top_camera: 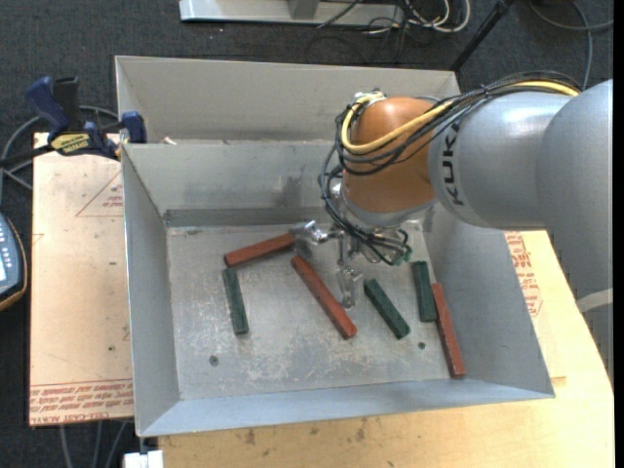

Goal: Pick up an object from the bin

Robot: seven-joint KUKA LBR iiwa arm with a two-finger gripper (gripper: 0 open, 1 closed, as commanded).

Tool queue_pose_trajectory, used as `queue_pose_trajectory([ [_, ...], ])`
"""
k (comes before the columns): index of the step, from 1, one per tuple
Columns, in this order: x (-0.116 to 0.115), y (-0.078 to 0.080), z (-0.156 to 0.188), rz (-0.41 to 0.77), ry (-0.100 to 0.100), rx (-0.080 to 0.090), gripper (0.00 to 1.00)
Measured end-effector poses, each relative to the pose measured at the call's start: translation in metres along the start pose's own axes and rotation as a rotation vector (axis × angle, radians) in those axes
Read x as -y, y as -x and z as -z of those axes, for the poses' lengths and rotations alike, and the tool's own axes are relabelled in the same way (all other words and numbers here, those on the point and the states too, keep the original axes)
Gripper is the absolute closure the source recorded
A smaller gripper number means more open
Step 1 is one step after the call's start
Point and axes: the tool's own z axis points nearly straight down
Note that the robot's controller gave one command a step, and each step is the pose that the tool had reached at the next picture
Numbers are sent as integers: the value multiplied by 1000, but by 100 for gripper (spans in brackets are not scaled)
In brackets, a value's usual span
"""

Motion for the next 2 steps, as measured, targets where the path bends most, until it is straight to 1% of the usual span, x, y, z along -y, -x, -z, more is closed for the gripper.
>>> queue_pose_trajectory([
  [1, -24, 49, 5, 71, 0, 1, 0],
  [2, -54, 68, 2, 108, 0, 0, 0],
])
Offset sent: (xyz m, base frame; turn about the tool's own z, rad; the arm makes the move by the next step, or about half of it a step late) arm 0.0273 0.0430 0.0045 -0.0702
